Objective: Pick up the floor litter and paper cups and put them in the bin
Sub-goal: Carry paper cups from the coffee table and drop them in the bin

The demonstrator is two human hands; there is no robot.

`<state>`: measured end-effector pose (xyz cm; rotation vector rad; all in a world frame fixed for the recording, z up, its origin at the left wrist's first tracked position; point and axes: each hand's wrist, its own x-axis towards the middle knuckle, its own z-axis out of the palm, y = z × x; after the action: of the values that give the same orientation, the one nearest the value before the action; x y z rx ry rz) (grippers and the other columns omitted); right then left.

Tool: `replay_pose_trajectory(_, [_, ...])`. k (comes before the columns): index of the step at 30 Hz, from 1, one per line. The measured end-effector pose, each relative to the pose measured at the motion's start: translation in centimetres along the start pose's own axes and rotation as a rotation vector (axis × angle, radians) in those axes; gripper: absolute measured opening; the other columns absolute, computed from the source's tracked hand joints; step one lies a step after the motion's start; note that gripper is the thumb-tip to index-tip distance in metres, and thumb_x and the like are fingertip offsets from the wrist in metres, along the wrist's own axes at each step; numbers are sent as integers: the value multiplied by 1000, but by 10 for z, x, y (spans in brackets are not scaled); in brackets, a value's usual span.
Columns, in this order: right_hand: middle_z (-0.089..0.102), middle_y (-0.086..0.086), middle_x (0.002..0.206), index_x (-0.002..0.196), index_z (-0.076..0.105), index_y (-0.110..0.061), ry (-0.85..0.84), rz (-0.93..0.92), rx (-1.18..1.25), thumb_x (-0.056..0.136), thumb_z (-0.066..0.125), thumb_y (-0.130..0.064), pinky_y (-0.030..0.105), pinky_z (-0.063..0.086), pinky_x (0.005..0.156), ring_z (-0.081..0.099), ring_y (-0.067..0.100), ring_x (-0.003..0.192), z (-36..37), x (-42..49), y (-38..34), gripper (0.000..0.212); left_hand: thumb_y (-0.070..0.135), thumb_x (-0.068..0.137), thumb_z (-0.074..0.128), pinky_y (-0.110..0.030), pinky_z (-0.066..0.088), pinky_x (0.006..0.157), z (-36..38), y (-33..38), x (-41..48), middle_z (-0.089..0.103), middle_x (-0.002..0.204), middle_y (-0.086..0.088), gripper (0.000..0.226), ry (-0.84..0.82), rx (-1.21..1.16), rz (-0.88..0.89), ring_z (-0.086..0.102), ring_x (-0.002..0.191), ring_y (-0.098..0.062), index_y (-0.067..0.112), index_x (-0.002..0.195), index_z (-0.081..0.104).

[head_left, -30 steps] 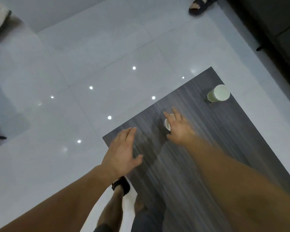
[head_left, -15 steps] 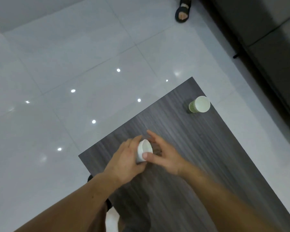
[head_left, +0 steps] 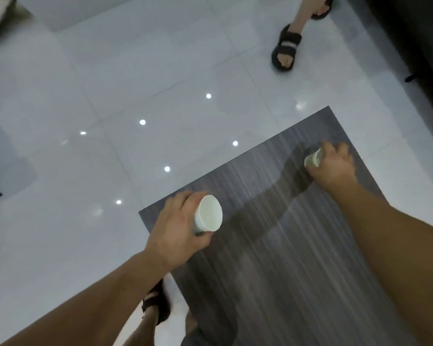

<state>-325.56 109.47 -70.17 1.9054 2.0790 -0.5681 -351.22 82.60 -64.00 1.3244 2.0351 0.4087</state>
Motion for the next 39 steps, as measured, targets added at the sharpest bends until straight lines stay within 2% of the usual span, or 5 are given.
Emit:
replay_pose_trajectory(5, [37,14,140,145,41,-20,-122,-272,106,85,67,-29,42,40,100,41,36,123,23,-93,-70,66,34,67,82,-24,37,89,-31,-12,-28,50,121,11,72,62,-43,-127,43,111,-12,33,129,45])
replay_pose_trajectory(10, [36,2,141,144,40,-26,-145,-605,100,84,67,-28,36,41,99,41,25,124,21,-189,-153,65,28,70,81,-31,40,98,-68,-35,-86,43,136,6,90,183,-178,-267,42,122,-16,33,143,28])
replay_pose_trajectory(13, [35,1,142,143,39,-27,-160,-812,43,85,64,-28,37,44,97,39,25,123,16,-245,-196,63,26,71,80,-27,43,89,-88,-53,-141,41,128,12,97,264,-239,-337,44,110,-10,44,144,17])
replay_pose_trajectory(29, [31,-3,145,144,35,-33,-267,-1616,-420,83,62,-36,32,46,89,40,23,122,65,-674,-375,67,40,71,75,-27,39,92,-85,-153,-617,48,134,7,87,926,-411,-937,41,122,-17,35,144,29])
replay_pose_trajectory(39, [30,-2,145,145,33,-31,-417,-2156,-710,83,62,-35,32,47,88,39,23,123,161,-903,-426,69,35,73,71,-30,44,88,-49,-174,-814,46,132,7,82,1315,-556,-1414,49,116,-18,40,142,28])
